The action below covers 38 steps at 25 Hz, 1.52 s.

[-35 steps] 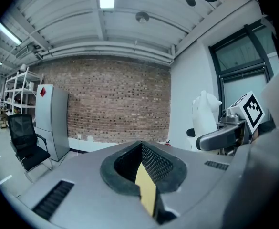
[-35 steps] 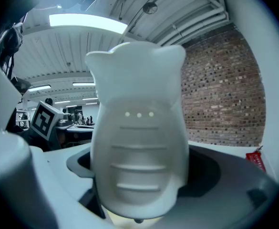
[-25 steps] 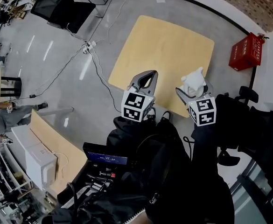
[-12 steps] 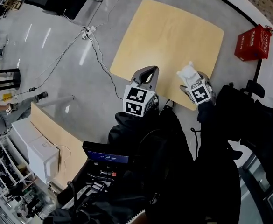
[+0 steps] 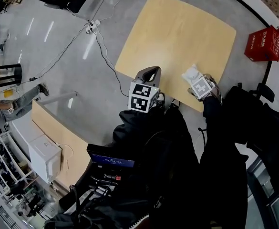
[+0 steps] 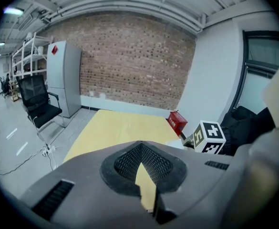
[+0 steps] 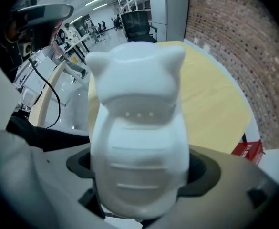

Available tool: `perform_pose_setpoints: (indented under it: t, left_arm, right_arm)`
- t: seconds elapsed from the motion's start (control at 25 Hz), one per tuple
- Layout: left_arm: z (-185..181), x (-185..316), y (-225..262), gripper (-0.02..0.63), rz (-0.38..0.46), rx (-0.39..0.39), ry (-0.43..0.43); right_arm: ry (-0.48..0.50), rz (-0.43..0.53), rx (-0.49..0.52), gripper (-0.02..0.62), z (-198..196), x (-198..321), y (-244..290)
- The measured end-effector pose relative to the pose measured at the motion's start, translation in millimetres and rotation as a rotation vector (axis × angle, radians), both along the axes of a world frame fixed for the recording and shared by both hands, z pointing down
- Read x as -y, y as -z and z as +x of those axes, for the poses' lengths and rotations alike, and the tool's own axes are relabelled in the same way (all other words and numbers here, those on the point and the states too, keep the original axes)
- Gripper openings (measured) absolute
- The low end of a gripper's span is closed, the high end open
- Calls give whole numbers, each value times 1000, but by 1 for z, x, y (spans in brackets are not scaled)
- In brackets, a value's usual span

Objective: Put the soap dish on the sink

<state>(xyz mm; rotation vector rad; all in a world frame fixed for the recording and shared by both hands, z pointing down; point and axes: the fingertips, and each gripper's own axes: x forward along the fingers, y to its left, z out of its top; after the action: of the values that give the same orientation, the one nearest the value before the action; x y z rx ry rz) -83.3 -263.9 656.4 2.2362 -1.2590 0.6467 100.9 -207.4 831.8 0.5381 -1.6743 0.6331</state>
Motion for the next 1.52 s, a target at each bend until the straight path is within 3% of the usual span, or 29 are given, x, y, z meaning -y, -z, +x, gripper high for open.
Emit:
perform_pose_setpoints:
  t: [0.28, 0.64, 1.0, 1.12, 1.32, 1.52]
  left_arm:
    - [0, -3, -26, 2, -79, -11, 4]
    - [-1, 4, -29, 2, -103, 4, 4]
    - [-6, 8, -35, 2, -97, 9, 28]
    - [-7, 10, -37, 2, -97, 13, 26]
    - [-4, 11, -35, 2, -95, 12, 17]
    - [2, 11, -27, 2, -92, 3, 5]
  right_arm:
    - [69, -91, -98, 505, 9, -11, -24]
    - [147, -158, -166, 505, 13, -14, -49]
    - [185, -107, -189, 505, 8, -3, -58]
    - [182, -77, -160, 505, 6, 0, -56]
    - [148, -35, -29, 506, -5, 0, -48]
    - [65, 117, 144, 508, -16, 16, -10]
